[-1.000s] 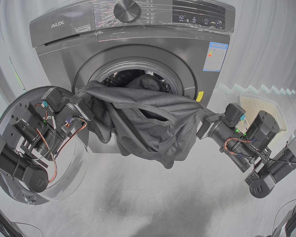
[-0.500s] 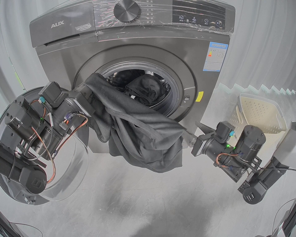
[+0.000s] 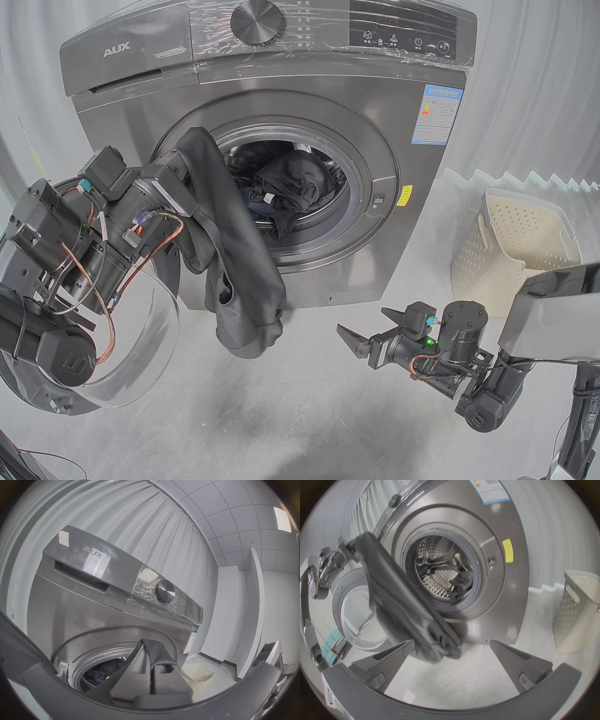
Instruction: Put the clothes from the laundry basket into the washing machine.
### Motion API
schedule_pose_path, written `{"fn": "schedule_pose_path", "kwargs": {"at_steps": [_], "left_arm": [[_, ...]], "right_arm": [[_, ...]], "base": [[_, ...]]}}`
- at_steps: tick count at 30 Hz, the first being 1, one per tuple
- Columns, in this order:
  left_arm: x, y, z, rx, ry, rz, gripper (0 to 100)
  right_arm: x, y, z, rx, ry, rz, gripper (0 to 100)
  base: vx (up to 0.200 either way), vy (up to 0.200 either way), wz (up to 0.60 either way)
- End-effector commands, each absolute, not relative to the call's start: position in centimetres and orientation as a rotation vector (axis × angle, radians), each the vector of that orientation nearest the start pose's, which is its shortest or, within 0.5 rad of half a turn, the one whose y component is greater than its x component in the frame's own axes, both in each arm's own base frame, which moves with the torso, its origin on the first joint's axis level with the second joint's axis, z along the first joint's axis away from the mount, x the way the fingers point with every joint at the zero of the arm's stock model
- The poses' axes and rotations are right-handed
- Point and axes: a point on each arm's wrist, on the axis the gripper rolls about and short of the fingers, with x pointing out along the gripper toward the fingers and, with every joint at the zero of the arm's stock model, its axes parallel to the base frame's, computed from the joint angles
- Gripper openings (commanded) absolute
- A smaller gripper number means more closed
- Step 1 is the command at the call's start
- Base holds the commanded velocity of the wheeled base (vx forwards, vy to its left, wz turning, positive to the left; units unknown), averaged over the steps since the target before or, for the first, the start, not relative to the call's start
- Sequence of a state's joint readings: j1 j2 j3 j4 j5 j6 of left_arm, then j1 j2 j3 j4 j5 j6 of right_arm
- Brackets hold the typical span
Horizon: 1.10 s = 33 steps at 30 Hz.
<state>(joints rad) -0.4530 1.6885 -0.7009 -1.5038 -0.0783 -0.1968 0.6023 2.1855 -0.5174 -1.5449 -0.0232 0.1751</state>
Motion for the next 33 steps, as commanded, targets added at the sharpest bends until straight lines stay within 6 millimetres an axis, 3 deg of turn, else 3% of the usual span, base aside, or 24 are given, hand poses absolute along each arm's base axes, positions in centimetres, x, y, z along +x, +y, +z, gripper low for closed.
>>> {"fn": "schedule_pose_path", "kwargs": {"at_steps": [1,3,21,29,33], "left_arm": [[25.5,-12.9,24.5,-0.291,-0.462,-0.567,0],[25.5,-12.9,24.5,-0.291,-0.462,-0.567,0],[26.6,-13.5,24.0,-0.278,-0.440,-0.537,0],[27.0,-13.7,23.8,-0.278,-0.437,-0.515,0],[27.1,-13.8,23.8,-0.280,-0.434,-0.517,0]], "right_arm": [[27.2,20.2,1.9,0.099,0.255,0.596,100],[27.2,20.2,1.9,0.099,0.255,0.596,100],[22.8,27.9,4.1,0.123,0.158,0.872,100],[23.6,30.2,4.4,0.148,0.093,0.917,100],[25.4,31.7,4.0,0.166,0.047,0.907,100]], "base": [[0.000,0.000,0.00],[0.000,0.000,0.00],[0.000,0.000,0.00],[0.000,0.000,0.00],[0.000,0.000,0.00]]}}
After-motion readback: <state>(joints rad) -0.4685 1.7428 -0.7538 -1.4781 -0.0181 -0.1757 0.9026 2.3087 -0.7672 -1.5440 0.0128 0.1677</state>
